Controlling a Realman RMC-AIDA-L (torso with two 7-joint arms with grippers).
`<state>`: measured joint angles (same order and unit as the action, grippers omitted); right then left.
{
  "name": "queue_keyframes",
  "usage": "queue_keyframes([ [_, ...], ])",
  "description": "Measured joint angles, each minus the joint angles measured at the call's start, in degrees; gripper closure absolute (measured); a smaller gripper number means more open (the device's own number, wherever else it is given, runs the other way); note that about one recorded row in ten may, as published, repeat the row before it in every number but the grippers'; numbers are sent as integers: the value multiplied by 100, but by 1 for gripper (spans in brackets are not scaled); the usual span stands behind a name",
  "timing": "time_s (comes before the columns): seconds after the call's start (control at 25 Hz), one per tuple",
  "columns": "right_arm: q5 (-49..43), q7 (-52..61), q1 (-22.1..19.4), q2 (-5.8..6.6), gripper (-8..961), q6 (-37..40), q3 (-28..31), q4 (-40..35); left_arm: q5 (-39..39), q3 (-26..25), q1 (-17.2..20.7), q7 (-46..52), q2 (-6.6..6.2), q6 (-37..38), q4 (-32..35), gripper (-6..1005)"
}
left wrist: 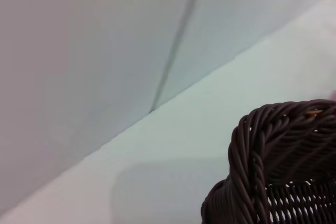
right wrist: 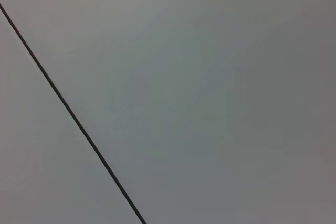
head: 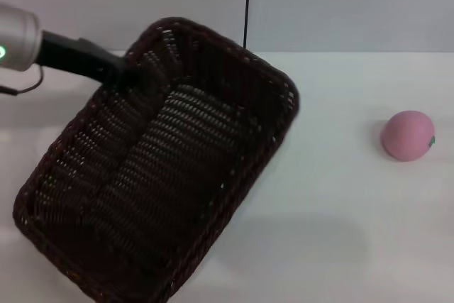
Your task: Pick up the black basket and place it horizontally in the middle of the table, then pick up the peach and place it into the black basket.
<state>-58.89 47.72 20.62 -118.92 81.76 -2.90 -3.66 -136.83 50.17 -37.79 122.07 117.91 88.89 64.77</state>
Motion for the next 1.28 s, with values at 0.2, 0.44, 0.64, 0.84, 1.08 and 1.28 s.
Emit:
queue_keyframes([
  [0.2, 0, 0, -10, -7, 337, -60, 0, 6, 438, 152, -169, -584, 16, -17, -17, 833],
  [0.44, 0, 0, -19, -9, 337, -85, 0, 6, 591, 464, -430, -1161, 31, 13, -70, 837],
  [0.64, 0, 0, 9, -4, 337, -166, 0, 6, 689, 1146, -565, -1515, 58, -69, -67, 839],
  [0.84, 0, 0, 31, -1, 337, -208, 0, 5, 973, 1545, -697, -1876, 66, -222, -61, 841],
  [1.08, 0, 0, 39, 0, 337, -230, 4, 0, 1273, 1597, -787, -2131, 75, -297, 41, 841],
  [1.28, 0, 0, 11, 1, 337, -276, 69, -4, 1507, 1577, -694, -2208, 52, -291, 403, 841],
])
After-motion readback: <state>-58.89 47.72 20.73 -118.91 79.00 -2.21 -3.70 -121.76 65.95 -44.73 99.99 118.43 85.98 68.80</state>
